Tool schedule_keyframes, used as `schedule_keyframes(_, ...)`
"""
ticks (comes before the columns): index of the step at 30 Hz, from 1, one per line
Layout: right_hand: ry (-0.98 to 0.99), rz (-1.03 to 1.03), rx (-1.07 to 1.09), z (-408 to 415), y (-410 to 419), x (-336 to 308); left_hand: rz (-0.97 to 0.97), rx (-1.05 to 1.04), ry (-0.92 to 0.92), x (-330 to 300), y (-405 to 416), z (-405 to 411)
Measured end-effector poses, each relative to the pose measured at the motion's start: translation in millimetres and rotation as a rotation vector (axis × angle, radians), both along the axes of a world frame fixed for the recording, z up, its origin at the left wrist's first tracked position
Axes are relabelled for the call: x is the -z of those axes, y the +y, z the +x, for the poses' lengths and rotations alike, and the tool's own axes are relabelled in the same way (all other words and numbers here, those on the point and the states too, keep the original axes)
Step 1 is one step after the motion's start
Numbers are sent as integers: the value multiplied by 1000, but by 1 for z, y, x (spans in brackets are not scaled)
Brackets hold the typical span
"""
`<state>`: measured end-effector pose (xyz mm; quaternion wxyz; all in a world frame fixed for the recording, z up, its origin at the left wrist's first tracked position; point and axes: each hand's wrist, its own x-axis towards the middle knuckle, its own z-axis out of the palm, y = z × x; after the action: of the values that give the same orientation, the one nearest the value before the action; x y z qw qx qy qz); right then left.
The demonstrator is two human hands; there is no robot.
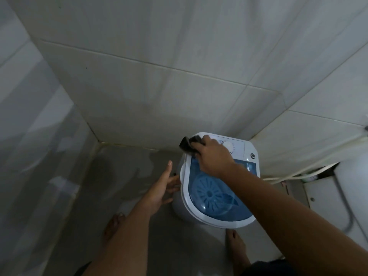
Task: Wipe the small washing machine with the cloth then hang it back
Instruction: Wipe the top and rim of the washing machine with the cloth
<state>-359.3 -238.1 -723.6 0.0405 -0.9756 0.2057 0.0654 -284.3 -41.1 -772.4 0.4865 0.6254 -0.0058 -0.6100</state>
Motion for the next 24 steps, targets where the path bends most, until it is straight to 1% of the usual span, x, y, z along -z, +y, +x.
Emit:
schedule_keyframes(2, 57, 35, -60, -5, 1, -8, 2, -4, -6, 1, 1, -1)
schedule_keyframes(3, 65, 23, -54, -3, -5, -13, 0, -7, -9, 1, 1, -2)
schedule_keyframes(6, 60, -62, 84, 13, -30, -28, -4, 2, -23, -2, 2, -5)
schedule_keyframes(8, 126, -123, 166, 22, -40, -33, -3, -1, -28, -5, 2, -5)
schedule_keyframes(10, 189, -135, 138, 24, -38, -34, 3, -1, -28, -7, 1, -4)
schedule_keyframes(11, 202, -93, 82, 23, -33, -34, 8, -1, -26, -7, 0, -4)
schedule_keyframes(12, 215, -8, 3, 21, -28, -33, 15, -4, -22, -7, -1, -3)
schedule_keyframes(13, 236, 124, -67, 18, -23, -34, 22, -10, -19, -7, -2, -3)
schedule_keyframes(15, 262, 407, -84, 15, -19, -39, 28, -27, -11, -6, -3, -4)
schedule_keyframes(16, 205, 487, -49, 17, -21, -40, 29, -33, -6, -5, -3, -4)
schedule_keyframes(17, 105, 518, 10, 19, -26, -41, 29, -38, -1, -5, -3, -5)
schedule_keyframes(19, -107, 495, 187, 25, -40, -38, 24, -47, 4, -4, -3, -5)
schedule_keyframes(20, -178, 458, 262, 28, -45, -35, 21, -54, 9, -4, -3, -6)
schedule_keyframes(22, -202, 385, 313, 31, -46, -26, 20, -75, 22, -5, -3, -5)
schedule_keyframes(24, -114, 359, 283, 28, -33, -14, 34, -115, 33, -5, -4, -5)
